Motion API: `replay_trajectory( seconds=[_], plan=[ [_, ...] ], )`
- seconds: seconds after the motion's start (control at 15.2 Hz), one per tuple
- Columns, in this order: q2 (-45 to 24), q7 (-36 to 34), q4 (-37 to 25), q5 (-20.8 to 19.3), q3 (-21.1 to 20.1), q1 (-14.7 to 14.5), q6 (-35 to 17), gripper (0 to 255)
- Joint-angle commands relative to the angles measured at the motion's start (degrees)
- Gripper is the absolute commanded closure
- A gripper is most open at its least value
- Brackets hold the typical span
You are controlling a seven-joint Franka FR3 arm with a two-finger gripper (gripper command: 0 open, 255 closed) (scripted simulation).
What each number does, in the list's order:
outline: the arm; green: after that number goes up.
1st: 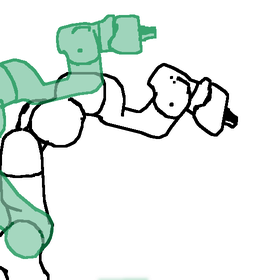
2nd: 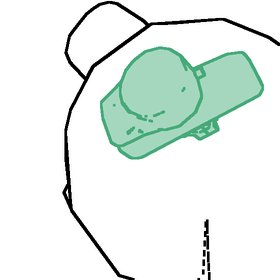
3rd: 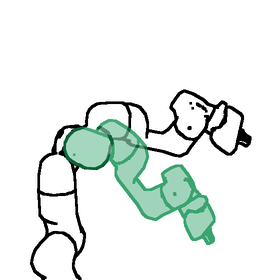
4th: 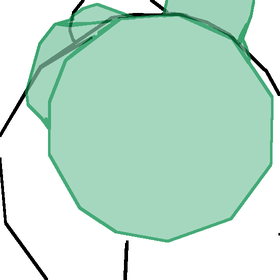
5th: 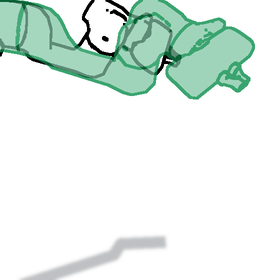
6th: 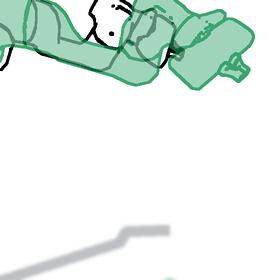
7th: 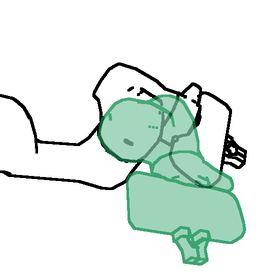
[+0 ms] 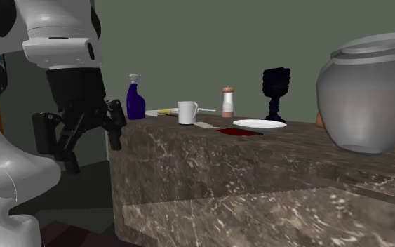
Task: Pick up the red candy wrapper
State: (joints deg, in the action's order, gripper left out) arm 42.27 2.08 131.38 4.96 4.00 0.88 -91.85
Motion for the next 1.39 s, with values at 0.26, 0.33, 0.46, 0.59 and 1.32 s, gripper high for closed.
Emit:
replay_trajectory(
  seconds=[0.26, 0.33, 0.46, 0.59, 1.32],
  plan=[
    [-3.73, -7.64, -3.46, 2.65, -5.31, -0.91, -0.67, 0],
    [-4.86, -9.54, -4.53, 3.19, -6.58, -1.10, -0.84, 0],
    [-7.33, -13.31, -6.92, 4.12, -9.10, -1.39, -1.16, 0],
    [-10.09, -17.09, -9.64, 4.78, -11.54, -1.61, -1.43, 0],
    [-30.26, -38.73, -30.96, 2.63, -23.92, -2.46, -0.81, 0]
  ],
)
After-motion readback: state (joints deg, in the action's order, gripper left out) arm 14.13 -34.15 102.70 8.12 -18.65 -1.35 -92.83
